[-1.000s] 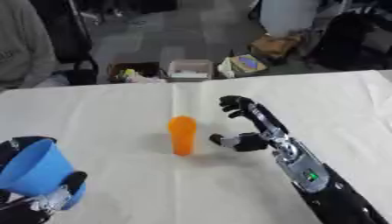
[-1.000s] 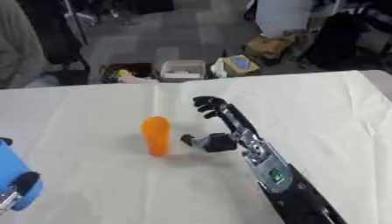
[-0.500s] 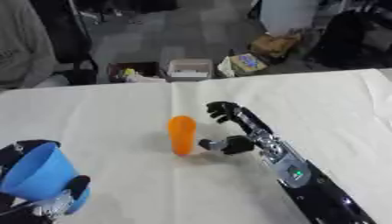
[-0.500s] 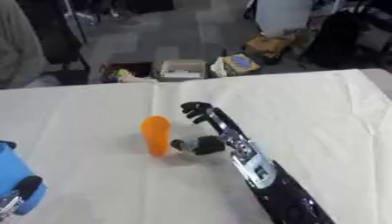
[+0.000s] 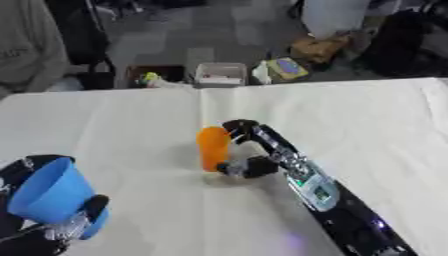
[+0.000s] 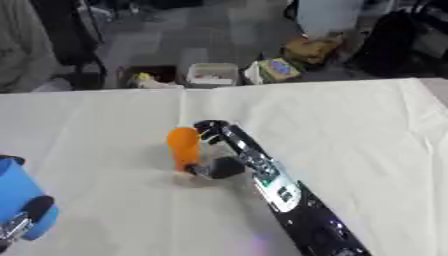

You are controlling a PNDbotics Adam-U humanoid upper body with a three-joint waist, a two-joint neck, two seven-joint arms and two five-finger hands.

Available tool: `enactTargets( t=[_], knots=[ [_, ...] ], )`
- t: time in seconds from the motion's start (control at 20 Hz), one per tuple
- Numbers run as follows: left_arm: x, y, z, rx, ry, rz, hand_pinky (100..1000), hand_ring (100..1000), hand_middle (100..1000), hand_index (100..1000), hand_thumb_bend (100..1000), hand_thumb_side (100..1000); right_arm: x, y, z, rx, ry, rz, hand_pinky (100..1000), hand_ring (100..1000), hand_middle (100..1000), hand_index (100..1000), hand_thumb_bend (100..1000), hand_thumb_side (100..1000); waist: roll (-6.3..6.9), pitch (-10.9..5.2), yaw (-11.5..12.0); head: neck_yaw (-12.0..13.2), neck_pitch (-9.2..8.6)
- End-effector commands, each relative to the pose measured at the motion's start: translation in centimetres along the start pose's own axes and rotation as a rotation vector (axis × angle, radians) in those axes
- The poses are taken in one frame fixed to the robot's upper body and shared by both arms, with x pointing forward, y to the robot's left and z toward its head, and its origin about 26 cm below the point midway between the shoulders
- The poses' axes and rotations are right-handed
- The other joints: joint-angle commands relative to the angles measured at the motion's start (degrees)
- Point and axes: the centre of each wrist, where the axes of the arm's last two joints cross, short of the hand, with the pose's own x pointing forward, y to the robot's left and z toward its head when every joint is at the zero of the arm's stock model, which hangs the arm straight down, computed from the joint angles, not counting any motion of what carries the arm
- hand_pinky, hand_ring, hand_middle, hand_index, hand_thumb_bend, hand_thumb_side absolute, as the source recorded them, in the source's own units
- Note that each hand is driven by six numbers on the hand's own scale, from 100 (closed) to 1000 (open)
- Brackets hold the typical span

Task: Pour the contents of one cup into another cup.

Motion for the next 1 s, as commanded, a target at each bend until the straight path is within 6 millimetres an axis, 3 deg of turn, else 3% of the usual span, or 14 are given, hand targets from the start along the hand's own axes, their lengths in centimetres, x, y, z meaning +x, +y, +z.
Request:
enactTargets(
  t=[0.05, 0.65, 1.0],
  knots=[
    [0.9, 0.0, -0.2, -0.007, -0.027, -0.003, 612, 308, 361, 681, 291, 100, 0.8, -0.3, -1.0, 0.008, -0.030, 0.014, 732, 766, 740, 859, 574, 232, -0.02, -1.12, 0.28, -0.06, 0.45],
    [1.1, -0.4, -0.4, -0.033, -0.027, 0.008, 616, 307, 361, 682, 282, 100, 1.0, 0.7, -2.0, 0.030, -0.026, -0.015, 710, 739, 717, 850, 557, 253, 0.66, -0.64, 1.59, -0.54, -0.25],
    [1.2, -0.6, -0.5, -0.044, -0.027, 0.015, 618, 306, 361, 682, 279, 100, 0.7, 1.3, -2.2, 0.034, 0.003, -0.028, 543, 564, 542, 765, 487, 168, 1.10, -0.28, 2.11, -1.00, -1.09]
  ],
)
